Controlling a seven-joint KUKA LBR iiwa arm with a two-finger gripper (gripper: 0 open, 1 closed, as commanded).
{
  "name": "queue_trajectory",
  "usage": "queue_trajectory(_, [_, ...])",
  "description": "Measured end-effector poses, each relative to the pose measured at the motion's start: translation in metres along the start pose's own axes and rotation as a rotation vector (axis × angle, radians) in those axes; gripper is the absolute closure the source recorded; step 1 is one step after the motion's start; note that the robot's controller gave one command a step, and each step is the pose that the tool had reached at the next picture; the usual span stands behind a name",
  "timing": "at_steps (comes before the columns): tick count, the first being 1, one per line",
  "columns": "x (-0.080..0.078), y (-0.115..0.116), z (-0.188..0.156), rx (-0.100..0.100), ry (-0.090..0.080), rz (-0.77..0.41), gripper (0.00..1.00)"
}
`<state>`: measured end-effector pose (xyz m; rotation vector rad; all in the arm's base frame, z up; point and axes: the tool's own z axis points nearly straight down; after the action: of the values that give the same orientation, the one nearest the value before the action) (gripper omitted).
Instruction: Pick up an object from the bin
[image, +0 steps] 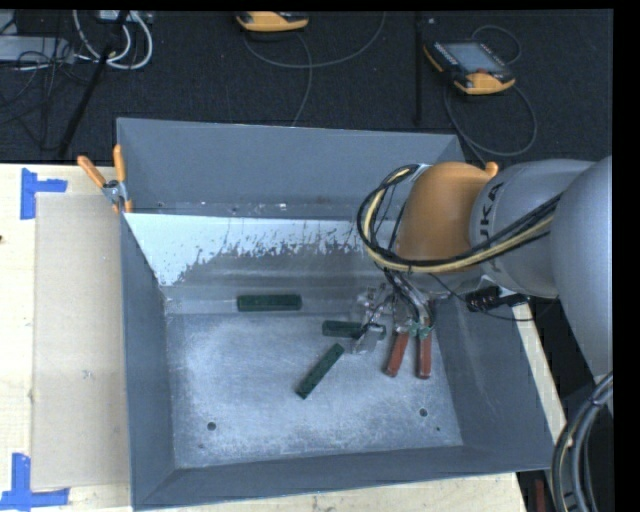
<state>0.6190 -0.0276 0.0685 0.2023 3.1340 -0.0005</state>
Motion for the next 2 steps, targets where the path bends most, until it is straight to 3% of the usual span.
queue_trajectory(2, [-0.002,0.000,-0.048,0.000,-0.003,-0.004,1.00])
